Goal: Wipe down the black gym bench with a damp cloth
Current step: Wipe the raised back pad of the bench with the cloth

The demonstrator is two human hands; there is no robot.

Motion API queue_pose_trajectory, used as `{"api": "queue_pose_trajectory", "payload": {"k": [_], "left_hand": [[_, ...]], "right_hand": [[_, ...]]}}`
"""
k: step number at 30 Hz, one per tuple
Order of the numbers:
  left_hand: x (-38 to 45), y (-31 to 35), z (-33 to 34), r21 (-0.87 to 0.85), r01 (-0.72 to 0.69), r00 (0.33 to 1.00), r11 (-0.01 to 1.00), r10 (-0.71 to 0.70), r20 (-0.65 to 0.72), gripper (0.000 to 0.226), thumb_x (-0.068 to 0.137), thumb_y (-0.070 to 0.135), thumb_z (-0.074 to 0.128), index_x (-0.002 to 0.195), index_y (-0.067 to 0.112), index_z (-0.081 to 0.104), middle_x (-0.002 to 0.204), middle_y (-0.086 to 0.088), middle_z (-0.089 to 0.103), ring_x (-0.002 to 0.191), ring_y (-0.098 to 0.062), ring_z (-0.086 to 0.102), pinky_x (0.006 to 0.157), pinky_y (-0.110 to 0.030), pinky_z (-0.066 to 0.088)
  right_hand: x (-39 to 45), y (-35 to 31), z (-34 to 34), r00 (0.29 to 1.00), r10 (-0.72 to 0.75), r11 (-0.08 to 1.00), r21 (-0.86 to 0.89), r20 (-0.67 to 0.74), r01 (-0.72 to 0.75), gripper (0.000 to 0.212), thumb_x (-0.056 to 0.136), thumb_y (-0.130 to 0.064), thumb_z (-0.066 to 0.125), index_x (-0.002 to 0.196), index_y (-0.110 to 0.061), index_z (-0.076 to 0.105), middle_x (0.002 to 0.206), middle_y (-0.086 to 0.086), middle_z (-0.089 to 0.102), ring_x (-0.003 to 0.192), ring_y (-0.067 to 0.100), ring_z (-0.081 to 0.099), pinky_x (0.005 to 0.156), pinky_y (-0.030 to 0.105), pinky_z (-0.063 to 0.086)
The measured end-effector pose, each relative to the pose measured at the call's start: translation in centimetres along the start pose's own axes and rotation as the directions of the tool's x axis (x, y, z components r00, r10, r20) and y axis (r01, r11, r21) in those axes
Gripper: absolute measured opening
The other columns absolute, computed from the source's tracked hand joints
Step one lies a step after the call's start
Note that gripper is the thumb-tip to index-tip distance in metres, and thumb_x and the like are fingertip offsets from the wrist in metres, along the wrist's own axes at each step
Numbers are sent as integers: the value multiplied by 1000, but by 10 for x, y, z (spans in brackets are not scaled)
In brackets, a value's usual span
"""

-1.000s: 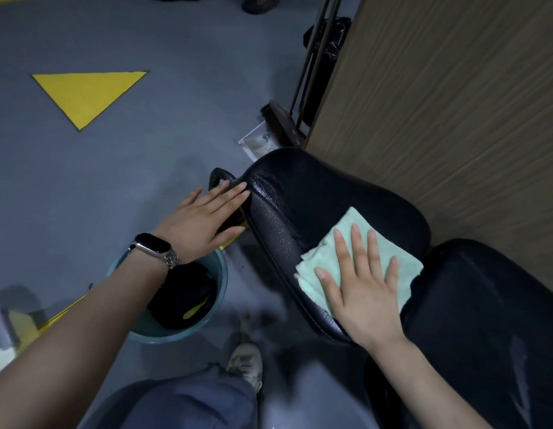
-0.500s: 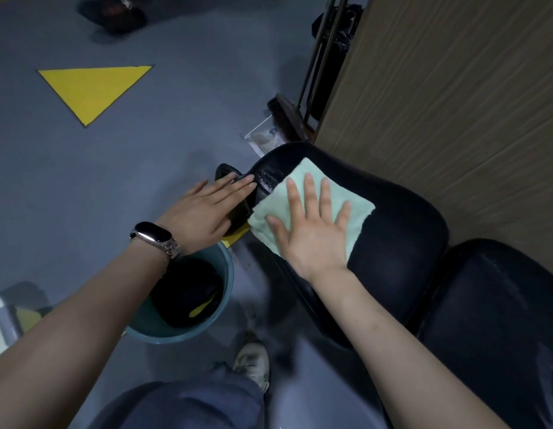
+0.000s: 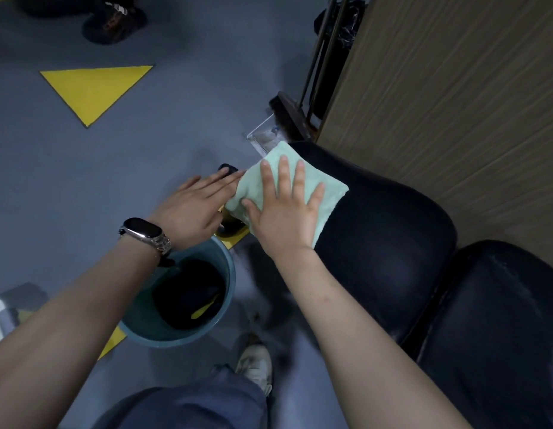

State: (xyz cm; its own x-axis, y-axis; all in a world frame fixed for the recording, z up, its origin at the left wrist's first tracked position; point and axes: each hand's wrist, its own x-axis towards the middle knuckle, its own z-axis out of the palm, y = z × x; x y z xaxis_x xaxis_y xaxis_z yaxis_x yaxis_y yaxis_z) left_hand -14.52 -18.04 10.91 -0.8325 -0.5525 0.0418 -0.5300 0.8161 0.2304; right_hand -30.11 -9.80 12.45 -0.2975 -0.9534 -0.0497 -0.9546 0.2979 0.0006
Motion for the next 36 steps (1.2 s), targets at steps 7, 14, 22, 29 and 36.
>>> {"api": "queue_pose_trajectory", "payload": {"k": [7,14,22,29,36], "left_hand": [[1,6,0,26,-51,997,998,50,55,76,75,30,15,150,29,6,154,16,3,143,-13,11,111,-47,24],[5,18,-6,16,-90,994,996,89,56,74,76,29,17,150,28,11,154,13,9,143,-14,12,110,-49,26],[3,24,-7,-8,-79,996,997,79,51,74,75,31,14,149,27,13,152,14,7,142,-13,14,110,-45,23],[0,23,-4,-16,-63,997,998,63,50,74,75,33,14,149,29,10,152,16,5,142,-12,14,110,-39,18],[2,23,-2,-3,-73,997,997,73,6,72,78,30,19,149,23,20,152,12,13,140,-16,25,107,-37,23]], "right_hand": [[-27,19,6,998,-28,998,-52,-57,25,70,91,-60,21,153,-28,11,160,5,12,148,29,7,112,60,13],[-92,54,11,986,-4,1000,-13,-165,2,68,89,-58,35,148,-24,33,154,8,32,144,31,25,106,61,26],[-164,89,9,987,15,999,-38,-159,-21,68,91,-61,32,147,-24,36,156,6,29,144,27,25,107,58,25],[-207,108,16,986,50,992,-109,-160,-68,69,91,-65,28,145,-23,36,151,8,37,139,28,33,104,56,30],[-186,88,14,991,57,990,-125,-119,-71,73,89,-62,34,146,-16,35,153,16,31,140,39,30,99,65,30]]}}
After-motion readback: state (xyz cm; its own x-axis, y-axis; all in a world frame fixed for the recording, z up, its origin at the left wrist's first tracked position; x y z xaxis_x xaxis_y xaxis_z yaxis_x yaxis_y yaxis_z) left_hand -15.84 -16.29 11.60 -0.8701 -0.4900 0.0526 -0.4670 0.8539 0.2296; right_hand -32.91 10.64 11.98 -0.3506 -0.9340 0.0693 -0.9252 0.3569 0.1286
